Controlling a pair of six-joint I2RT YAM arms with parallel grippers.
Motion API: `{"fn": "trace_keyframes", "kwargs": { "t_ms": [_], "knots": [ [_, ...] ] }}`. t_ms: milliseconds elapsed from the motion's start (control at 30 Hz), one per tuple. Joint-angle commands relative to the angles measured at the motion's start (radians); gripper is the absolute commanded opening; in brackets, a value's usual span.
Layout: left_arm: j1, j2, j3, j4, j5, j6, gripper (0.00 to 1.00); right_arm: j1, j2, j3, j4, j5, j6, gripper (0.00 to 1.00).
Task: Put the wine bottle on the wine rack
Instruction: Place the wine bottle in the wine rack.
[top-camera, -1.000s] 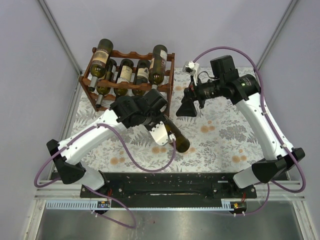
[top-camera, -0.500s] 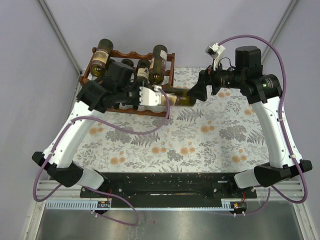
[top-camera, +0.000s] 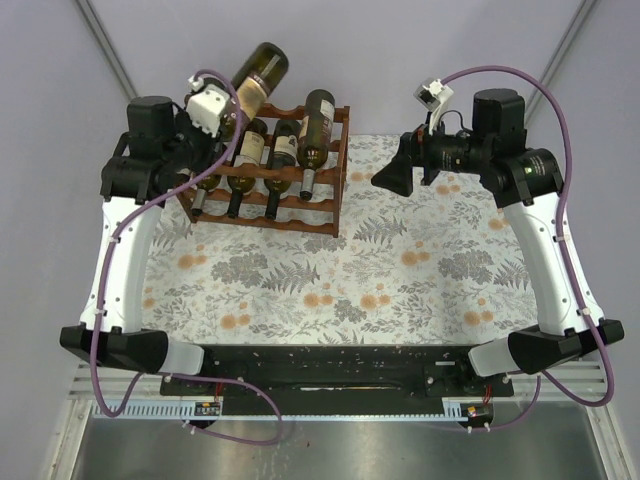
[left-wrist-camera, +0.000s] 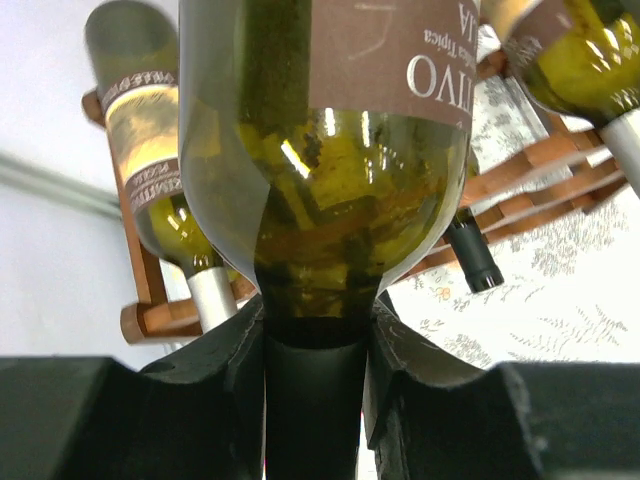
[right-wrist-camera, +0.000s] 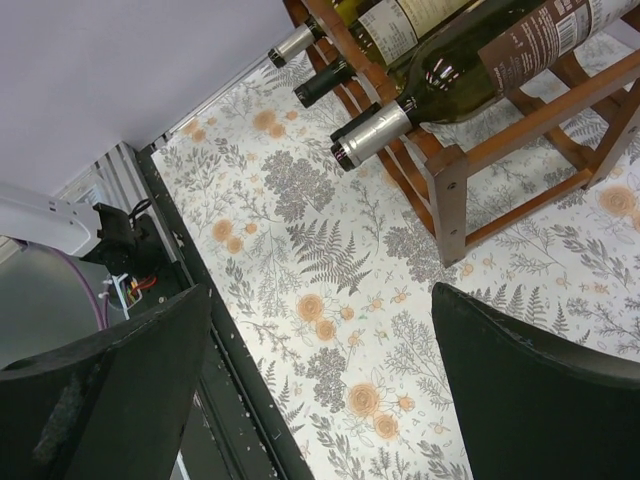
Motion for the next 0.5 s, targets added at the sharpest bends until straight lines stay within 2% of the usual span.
{"fn": "trace_keyframes", "kwargs": {
  "t_ms": [0,267,467],
  "knots": [
    [0.04,-0.034,0.007,0.267,-0.022,-0.252,0.0,-0.007,-0.026,-0.013,0.049,-0.038,0.029,0.99],
    [0.069,-0.006,0.007,0.236,-0.102,-0.413,0.0,-0.007,-0.043,-0.056,0.057,-0.05,0.02,0.99],
    [0.07,0.035,0.025,0.207,-0.125,-0.456,0.0,-0.007,-0.048,-0.081,0.071,-0.076,0.021,1.0]
  ]
}}
